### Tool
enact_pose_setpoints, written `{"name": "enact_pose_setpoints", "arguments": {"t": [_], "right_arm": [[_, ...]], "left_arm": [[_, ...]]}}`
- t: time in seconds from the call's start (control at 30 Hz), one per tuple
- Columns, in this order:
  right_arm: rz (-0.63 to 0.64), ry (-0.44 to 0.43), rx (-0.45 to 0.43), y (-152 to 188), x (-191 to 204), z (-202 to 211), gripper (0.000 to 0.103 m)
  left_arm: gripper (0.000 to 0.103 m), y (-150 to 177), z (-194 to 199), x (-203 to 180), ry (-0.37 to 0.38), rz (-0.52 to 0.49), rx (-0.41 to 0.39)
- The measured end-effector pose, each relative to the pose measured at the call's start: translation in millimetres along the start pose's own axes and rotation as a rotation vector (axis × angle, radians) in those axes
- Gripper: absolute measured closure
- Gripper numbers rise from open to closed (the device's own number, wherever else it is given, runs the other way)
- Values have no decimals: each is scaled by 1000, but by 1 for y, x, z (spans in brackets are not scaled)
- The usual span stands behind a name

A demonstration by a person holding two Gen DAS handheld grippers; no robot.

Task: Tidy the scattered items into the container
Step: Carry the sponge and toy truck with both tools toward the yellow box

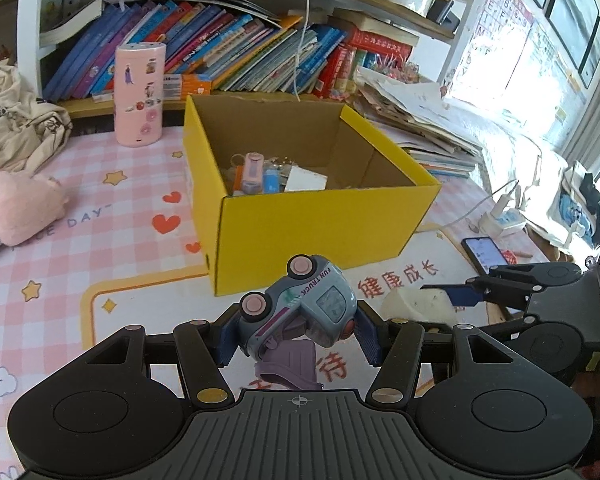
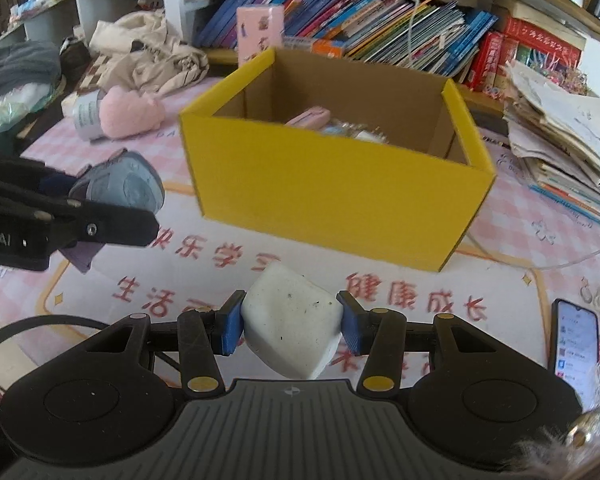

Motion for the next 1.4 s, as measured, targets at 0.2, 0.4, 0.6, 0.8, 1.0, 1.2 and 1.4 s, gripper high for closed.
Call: {"name": "enact_pose_setpoints", "arguments": {"t": [0.2,0.4,0.6,0.8,1.0,1.2,1.4], "right_arm": [[2,-13,-42,-12,-23,5,57],[14,-28,-103,-29,-40,10,58],[4,-55,-167,-51,-51,13,58],[-5,-83,-216,-74,-58,11,58],[9,-87,-256,-104,-66,-2,58],[19,-87,-252,-127,-76,-26,58],[30,-99,-218,-140,-84,-54,58]], "left_arm": [[45,-15,-6,-16,-13,-22,-37],[45,-35,-8,-25,-36,-27,-84],[45,-54,-7,-26,-61,-14,-120],[45,-73,-9,-28,-76,-26,-146],[45,-96,-20,-21,-101,-47,-161],[45,-112,-37,-10,-121,-48,-154],[45,-117,-59,0,-133,-48,-119]]}}
Point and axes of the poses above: each gripper's, at about its wrist camera, not at the fingertips, and z roughly against the way its jaws point, x to its left, y to its underside, the point moved 9 cm from there along -z, roughly the way its jaws point, and after that the axes turned 11 degrees about y, right-handed, at the moved point
